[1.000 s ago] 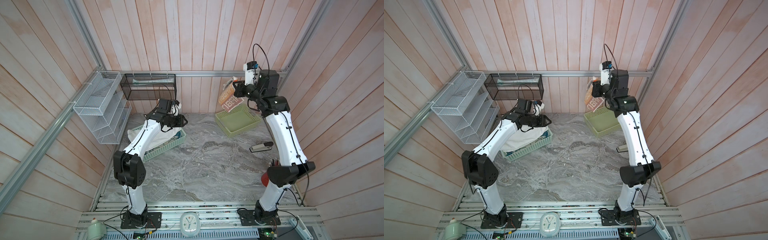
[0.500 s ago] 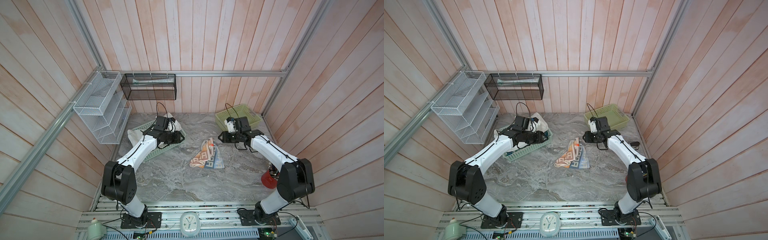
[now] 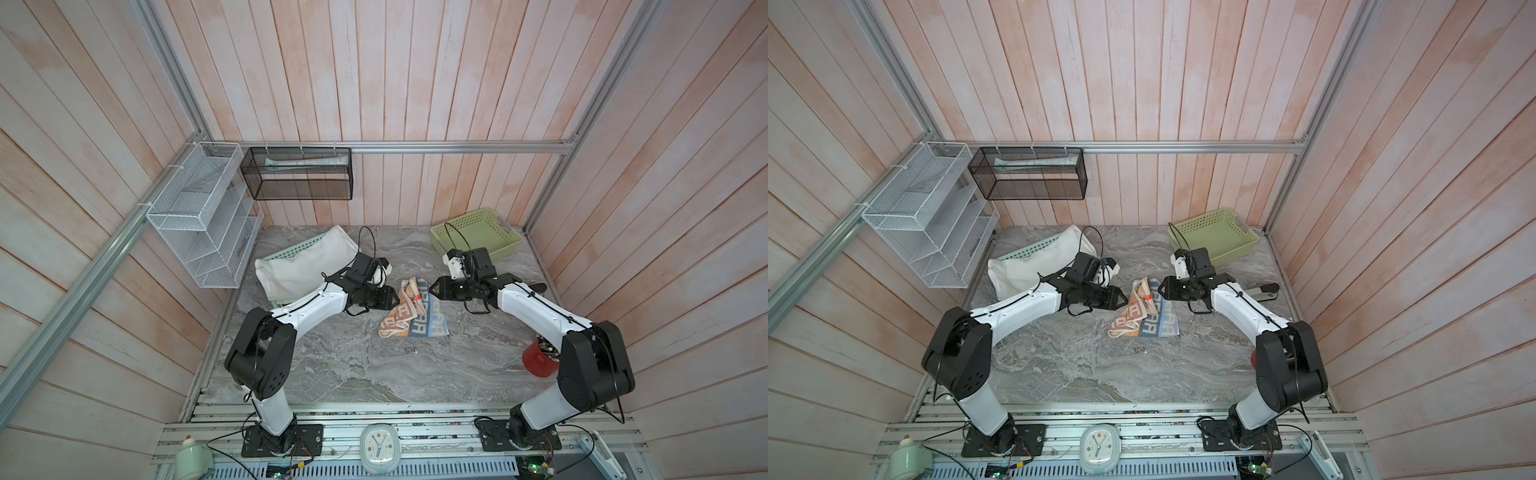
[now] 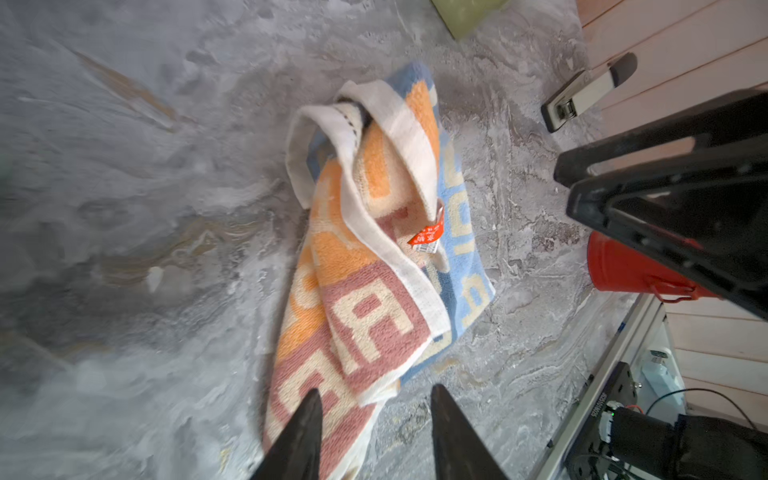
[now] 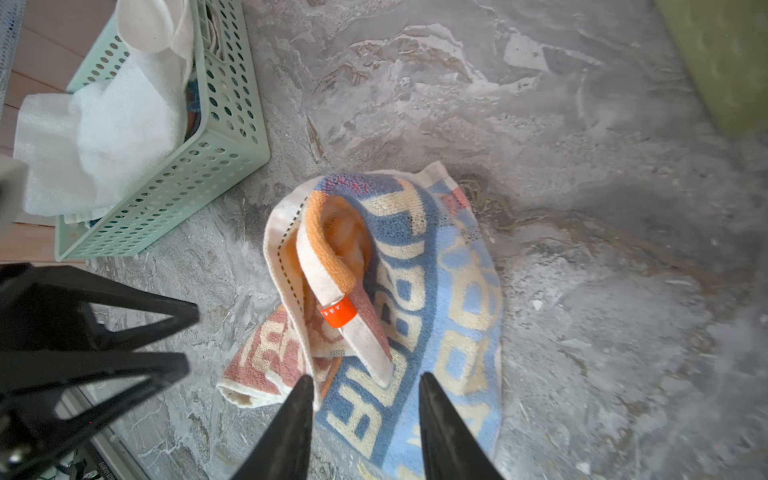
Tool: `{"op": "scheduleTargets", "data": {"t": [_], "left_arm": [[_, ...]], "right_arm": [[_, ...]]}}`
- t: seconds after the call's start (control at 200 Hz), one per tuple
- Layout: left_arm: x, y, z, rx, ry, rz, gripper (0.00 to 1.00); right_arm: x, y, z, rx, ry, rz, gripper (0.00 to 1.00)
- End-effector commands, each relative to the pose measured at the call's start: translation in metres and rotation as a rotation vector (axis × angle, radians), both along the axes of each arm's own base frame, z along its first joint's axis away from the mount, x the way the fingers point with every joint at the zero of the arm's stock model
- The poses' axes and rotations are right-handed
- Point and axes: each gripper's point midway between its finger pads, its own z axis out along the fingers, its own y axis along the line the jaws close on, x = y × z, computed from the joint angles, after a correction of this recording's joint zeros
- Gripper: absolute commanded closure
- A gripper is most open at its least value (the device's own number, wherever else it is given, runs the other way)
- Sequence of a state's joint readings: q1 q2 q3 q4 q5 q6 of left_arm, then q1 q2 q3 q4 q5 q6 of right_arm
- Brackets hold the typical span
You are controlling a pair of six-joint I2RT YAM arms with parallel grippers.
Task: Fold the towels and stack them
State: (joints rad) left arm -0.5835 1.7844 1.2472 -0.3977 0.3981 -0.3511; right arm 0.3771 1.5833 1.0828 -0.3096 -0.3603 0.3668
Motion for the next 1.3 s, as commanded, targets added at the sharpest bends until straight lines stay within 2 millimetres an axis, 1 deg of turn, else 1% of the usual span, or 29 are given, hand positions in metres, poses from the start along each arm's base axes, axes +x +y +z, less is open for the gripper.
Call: {"op": "scheduleTargets", "data": {"t": [0.0,0.115,0.225,0.305,0.355,0.405,0.46,0.52,0.585,0.675,0.725,0.79,0.845,0.885,0.92,0.975,1.0,1.035,1.06,1.1,1.11,1.13,1.14,1.175,1.22,1.255,1.295], "left_arm": [[0.006,-0.025,-0.009,0.007,-0.016,0.002,0.53],[0.007,-0.036,-0.026,0.002,0.020,-0.002,0.52],[0.011,-0.044,-0.032,-0.015,0.028,-0.001,0.51],[0.013,-0.048,-0.034,-0.019,0.034,-0.009,0.49],[0.014,-0.050,-0.037,-0.023,0.041,-0.013,0.49],[0.013,-0.053,-0.037,-0.030,0.049,-0.020,0.49],[0.014,-0.054,-0.035,-0.036,0.046,-0.015,0.48],[0.017,-0.053,-0.033,-0.038,0.039,0.002,0.47],[0.019,-0.054,-0.034,-0.045,0.038,0.014,0.46],[0.023,-0.055,-0.046,-0.026,0.063,0.039,0.48],[0.026,-0.053,-0.053,-0.004,0.071,0.051,0.54],[0.030,-0.049,-0.057,0.016,0.068,0.071,0.65],[0.033,-0.045,-0.054,0.008,0.067,0.088,0.81],[0.035,-0.040,-0.049,0.008,0.059,0.107,0.92],[0.038,-0.033,-0.043,0.010,0.042,0.128,1.00],[0.042,-0.017,-0.032,0.015,0.017,0.166,1.00],[0.043,-0.009,-0.029,0.020,0.015,0.184,1.00],[0.044,0.006,-0.017,0.019,-0.004,0.215,1.00],[0.043,0.017,-0.013,0.024,-0.008,0.236,1.00],[0.041,0.039,-0.005,0.036,-0.020,0.283,1.00],[0.041,0.044,0.001,0.033,-0.029,0.293,1.00],[0.037,0.055,0.001,0.040,-0.028,0.312,1.00],[0.035,0.060,0.006,0.037,-0.036,0.320,1.00],[0.028,0.078,0.015,0.048,-0.052,0.358,1.00],[0.017,0.100,0.026,0.061,-0.074,0.403,1.00],[0.007,0.115,0.032,0.073,-0.087,0.430,1.00],[-0.007,0.129,0.037,0.093,-0.096,0.458,1.00]], "right_arm": [[0.004,0.017,-0.019,0.030,0.018,0.026,0.55],[0.003,0.031,-0.042,0.021,0.048,0.058,0.55],[0.003,0.036,-0.064,-0.014,0.084,0.072,0.55],[0.004,0.038,-0.073,-0.028,0.096,0.084,0.55],[0.005,0.039,-0.075,-0.032,0.096,0.088,0.60],[0.006,0.039,-0.075,-0.038,0.092,0.090,0.73],[0.008,0.039,-0.074,-0.045,0.082,0.088,0.87],[0.009,0.039,-0.069,-0.046,0.069,0.088,1.00],[0.009,0.040,-0.059,-0.035,0.047,0.090,1.00],[0.010,0.040,-0.044,-0.019,0.017,0.091,1.00],[0.011,0.040,-0.035,-0.021,0.002,0.091,1.00],[0.012,0.038,-0.024,-0.029,-0.011,0.088,1.00],[0.013,0.038,-0.014,-0.033,-0.024,0.091,1.00],[0.013,0.037,-0.004,-0.034,-0.034,0.094,1.00],[0.014,0.038,0.006,-0.032,-0.048,0.097,1.00],[0.016,0.039,0.024,-0.026,-0.070,0.101,1.00],[0.017,0.041,0.036,-0.020,-0.088,0.105,1.00],[0.016,0.045,0.052,-0.015,-0.111,0.117,1.00],[0.016,0.048,0.065,-0.010,-0.131,0.126,1.00],[0.013,0.056,0.084,-0.004,-0.162,0.150,1.00],[0.013,0.058,0.090,-0.001,-0.171,0.156,1.00],[0.010,0.063,0.101,0.004,-0.188,0.175,1.00],[0.008,0.066,0.105,0.007,-0.193,0.187,1.00],[0.002,0.075,0.124,0.022,-0.223,0.227,1.00],[-0.010,0.083,0.142,0.035,-0.246,0.277,1.00],[-0.018,0.085,0.152,0.043,-0.254,0.302,1.00],[-0.024,0.080,0.157,0.040,-0.255,0.298,1.00]]}}
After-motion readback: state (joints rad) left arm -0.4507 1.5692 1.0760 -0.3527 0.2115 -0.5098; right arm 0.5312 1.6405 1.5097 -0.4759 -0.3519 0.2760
